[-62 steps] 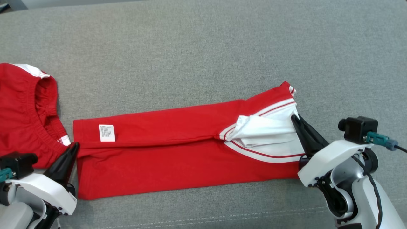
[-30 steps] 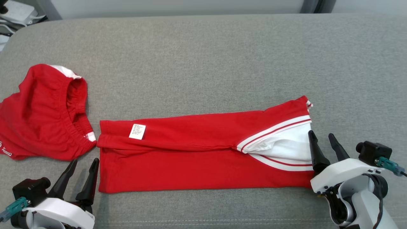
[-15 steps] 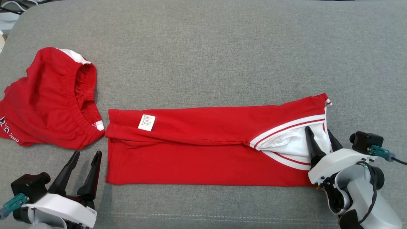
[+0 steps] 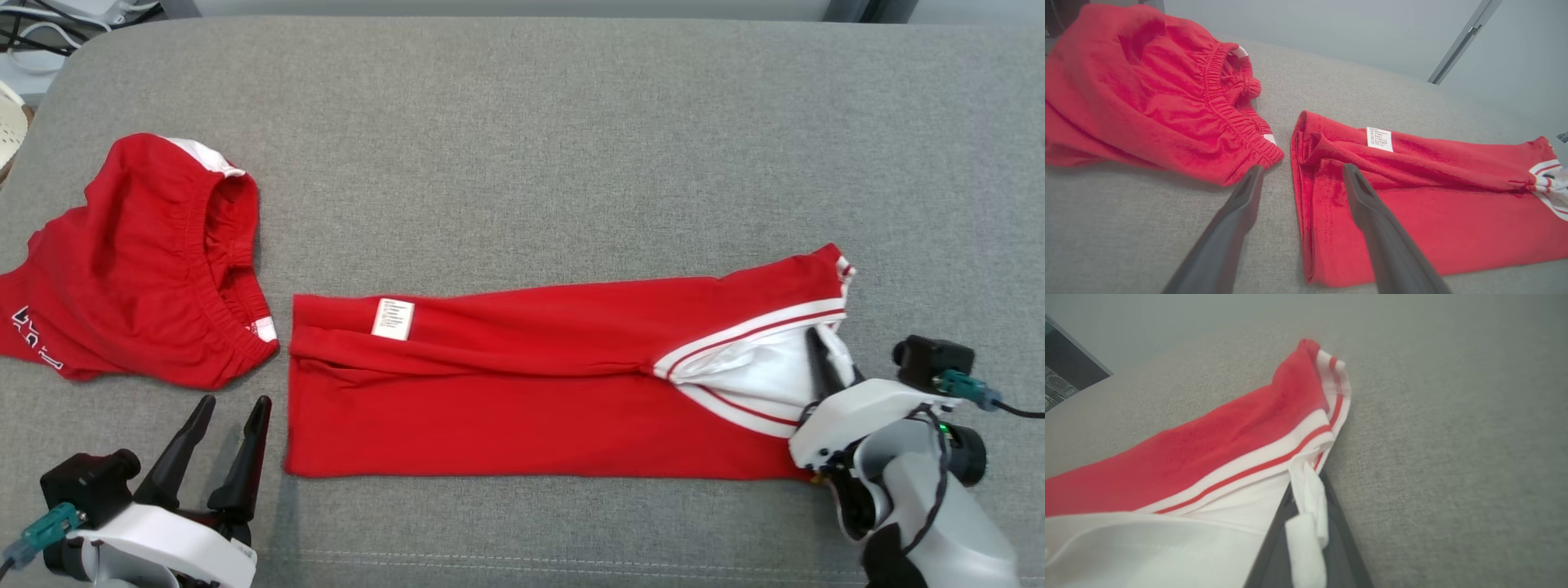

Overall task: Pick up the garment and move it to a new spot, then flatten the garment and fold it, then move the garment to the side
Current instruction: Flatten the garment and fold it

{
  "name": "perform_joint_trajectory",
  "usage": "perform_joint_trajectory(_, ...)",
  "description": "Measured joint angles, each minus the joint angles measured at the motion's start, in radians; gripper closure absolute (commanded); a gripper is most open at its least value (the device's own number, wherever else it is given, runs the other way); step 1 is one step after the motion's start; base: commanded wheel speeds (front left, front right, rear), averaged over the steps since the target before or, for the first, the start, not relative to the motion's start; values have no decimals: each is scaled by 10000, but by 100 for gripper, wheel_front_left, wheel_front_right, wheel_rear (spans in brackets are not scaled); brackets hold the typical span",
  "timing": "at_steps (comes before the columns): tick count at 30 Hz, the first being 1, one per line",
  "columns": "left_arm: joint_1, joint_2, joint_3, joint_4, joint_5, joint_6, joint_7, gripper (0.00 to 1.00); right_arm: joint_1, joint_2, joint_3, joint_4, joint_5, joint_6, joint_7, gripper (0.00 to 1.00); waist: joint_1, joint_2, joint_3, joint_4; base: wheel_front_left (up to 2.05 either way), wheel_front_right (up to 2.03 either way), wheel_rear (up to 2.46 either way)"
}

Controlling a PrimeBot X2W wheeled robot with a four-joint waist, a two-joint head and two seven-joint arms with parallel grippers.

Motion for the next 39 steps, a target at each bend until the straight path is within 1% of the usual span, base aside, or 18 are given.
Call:
perform_joint_trajectory(3, 129, -36, -27, 23, 38, 0, 0, 0, -104, -100, -901, 207, -548, -4, -44, 100, 0, 0, -123, -23, 0, 0, 0)
perform_joint_trajectory(7, 217, -140, -63, 59, 92, 0, 2, 0, -105, -554, -1969, 268, -1214, -94, -44, 100, 0, 0, -289, -89, 0, 0, 0)
perform_joint_trajectory(10, 323, -186, -71, 77, 96, 0, 0, 0, -102, -742, -2566, 136, -1659, -96, -2, 100, 0, -1, -381, -174, 0, 0, 0)
perform_joint_trajectory(13, 364, -251, -98, 119, 157, 0, 2, 0, -82, -742, -2951, -295, -2069, -111, 263, 100, 0, 0, -494, -258, 0, 0, 0)
perform_joint_trajectory(16, 365, -343, -125, 161, 203, 0, 2, 0, 36, -650, -2913, -968, -2238, -128, 640, 100, 0, 0, -642, -335, 0, 0, 0)
perform_joint_trajectory(20, 396, -535, -171, 265, 268, 0, 2, 0, 442, -303, -2130, -2196, -2155, -140, 1394, 100, 0, 0, -842, -455, 0, 0, 0)
perform_joint_trajectory(22, 462, -608, -173, 313, 268, 0, 2, 0, 757, -198, -1542, -2945, -1783, -140, 1871, 100, 0, 0, -932, -519, 0, 0, 0)
perform_joint_trajectory(27, 572, -798, -245, 410, 422, 0, 2, 0, 1608, -165, 109, -5055, -654, -140, 3202, 100, 0, 0, -1087, -641, 0, 0, 0)
perform_joint_trajectory(30, 571, -892, -322, 449, 439, 0, 2, 0, 1882, -157, 959, -6109, -50, -167, 3766, 100, 0, 0, -1102, -632, 0, 0, 0)
perform_joint_trajectory(34, 570, -940, -525, 483, 443, 0, 2, 0, 1952, -165, 1841, -6738, 510, -167, 4161, 100, 0, 0, -1101, -479, 0, 0, 0)
perform_joint_trajectory(39, 565, -918, -884, 485, 435, 0, 2, 0, 1901, -180, 2794, -6621, 1001, -167, 4121, 100, 0, 0, -1036, -111, 0, 0, 0)
